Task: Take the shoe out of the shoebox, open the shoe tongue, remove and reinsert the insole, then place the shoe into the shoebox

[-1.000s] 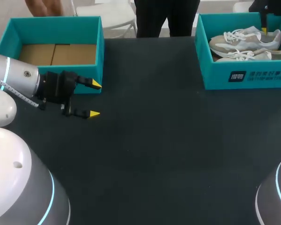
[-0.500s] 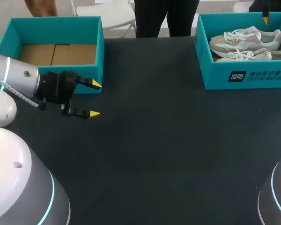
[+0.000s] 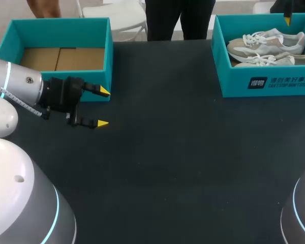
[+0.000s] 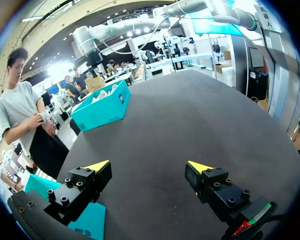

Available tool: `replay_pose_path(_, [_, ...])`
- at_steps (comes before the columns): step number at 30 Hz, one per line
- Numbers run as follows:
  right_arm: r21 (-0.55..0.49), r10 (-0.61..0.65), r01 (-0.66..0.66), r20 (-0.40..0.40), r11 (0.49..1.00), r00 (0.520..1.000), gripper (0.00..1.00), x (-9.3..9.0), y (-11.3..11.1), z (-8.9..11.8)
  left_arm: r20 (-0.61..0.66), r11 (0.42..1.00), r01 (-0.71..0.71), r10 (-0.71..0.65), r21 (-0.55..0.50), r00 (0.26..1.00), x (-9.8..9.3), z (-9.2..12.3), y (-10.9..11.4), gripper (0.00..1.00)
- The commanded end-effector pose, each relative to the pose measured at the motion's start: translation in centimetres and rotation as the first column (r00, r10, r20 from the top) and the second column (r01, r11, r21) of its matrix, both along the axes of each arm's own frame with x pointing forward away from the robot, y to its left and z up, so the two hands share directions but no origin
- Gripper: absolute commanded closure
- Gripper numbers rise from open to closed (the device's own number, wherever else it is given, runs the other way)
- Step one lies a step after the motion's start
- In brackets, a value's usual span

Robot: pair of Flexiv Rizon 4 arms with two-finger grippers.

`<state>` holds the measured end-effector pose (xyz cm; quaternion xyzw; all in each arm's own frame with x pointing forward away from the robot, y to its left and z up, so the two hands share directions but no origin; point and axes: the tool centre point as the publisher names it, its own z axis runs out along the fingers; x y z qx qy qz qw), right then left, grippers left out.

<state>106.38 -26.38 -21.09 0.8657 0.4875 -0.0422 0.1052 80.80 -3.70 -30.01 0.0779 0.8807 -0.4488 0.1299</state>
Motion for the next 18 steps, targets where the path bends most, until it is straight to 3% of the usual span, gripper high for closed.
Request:
replay_pose_path(1, [-0.019, 0.008, -0.007, 0.039, 1.000, 0.999, 0.00, -0.5, 0.0, 0.0, 0.000, 1.000, 0.000, 0.000, 0.003, 1.000, -0.1, 0.0, 0.0, 0.00])
replay_pose_path(3, [-0.019, 0.008, -0.007, 0.039, 1.000, 0.999, 0.00, -0.5, 0.0, 0.0, 0.000, 1.000, 0.000, 0.000, 0.003, 1.000, -0.1, 0.0, 0.0, 0.00])
replay_pose_path(5, [-0.019, 0.008, -0.007, 0.039, 1.000, 0.999, 0.00, -0.5, 0.0, 0.0, -0.020, 0.994, -0.110, 0.110, -0.004, 0.994, 0.1, 0.9, -0.3, 0.00])
replay_pose_path(8, [0.004, 0.040, -0.040, 0.012, 0.999, 0.999, 0.00, -1.9, 1.0, 0.2, -0.098, 0.960, -0.281, 0.279, -0.011, 0.955, 0.5, 2.8, 0.3, 0.00])
replay_pose_path(13, [0.040, 0.091, -0.089, -0.064, 0.995, 0.994, 0.00, -3.8, 2.8, 0.7, -0.287, 0.776, -0.598, 0.630, 0.201, 0.721, 3.8, 4.9, 1.2, 0.00])
replay_pose_path(18, [0.051, 0.142, -0.137, -0.097, 0.989, 0.985, 0.00, -5.7, 4.5, 0.8, -0.338, 0.465, -0.789, 0.876, 0.402, 0.344, 6.8, 4.2, 2.4, 0.00])
